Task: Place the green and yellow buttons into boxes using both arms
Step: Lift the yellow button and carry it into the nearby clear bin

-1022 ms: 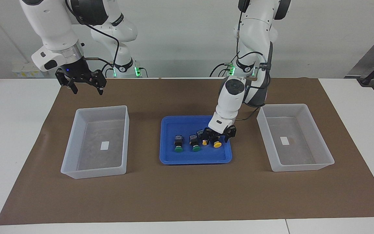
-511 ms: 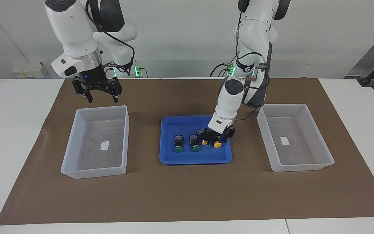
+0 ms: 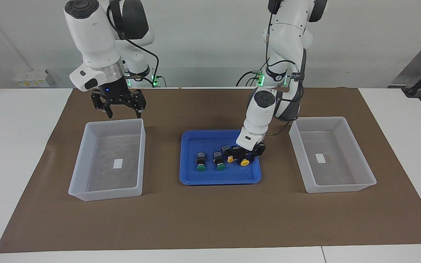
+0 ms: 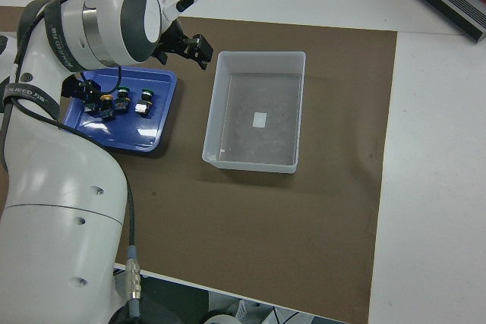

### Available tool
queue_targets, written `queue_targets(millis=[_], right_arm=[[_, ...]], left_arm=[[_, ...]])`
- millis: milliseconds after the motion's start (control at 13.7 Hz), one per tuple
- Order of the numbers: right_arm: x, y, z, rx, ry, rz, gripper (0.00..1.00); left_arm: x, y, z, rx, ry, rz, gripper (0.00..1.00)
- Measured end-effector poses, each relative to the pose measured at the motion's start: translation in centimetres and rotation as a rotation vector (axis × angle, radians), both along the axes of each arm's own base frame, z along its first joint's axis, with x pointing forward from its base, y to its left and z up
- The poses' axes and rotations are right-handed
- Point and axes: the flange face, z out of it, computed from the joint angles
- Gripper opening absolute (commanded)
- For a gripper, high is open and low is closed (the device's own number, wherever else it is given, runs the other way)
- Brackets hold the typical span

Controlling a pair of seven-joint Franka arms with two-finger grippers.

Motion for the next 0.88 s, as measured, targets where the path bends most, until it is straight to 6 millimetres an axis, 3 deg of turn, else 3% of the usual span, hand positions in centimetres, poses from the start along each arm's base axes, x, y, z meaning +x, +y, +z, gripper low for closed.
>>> queue_targets(millis=[146, 438, 511, 657, 876], right_arm=[[0.3, 0.5, -1.0, 0.001, -0.001, -0.001, 1.0], [0.3, 0.5, -1.4, -0.001, 0.007, -0.002, 1.0], [0.3, 0.3, -1.3, 0.0, 0.006, -0.006, 1.0], [0.4, -0.9, -1.2, 0.0, 0.003, -0.027, 1.0], [0.8, -3.7, -1.0, 0.001, 0.001, -0.074, 1.0]], left_arm=[[0.0, 0.1, 0.1, -0.001, -0.003, 0.002, 0.34], [0.1, 0.2, 0.2, -0.002, -0.005, 0.003, 0.22], [0.1, 0.2, 0.2, -0.002, -0.006, 0.003, 0.14], [0.1, 0.2, 0.2, -0.004, -0.009, 0.003, 0.0], [0.4, 0.0, 0.7, -0.008, -0.018, 0.003, 0.0]])
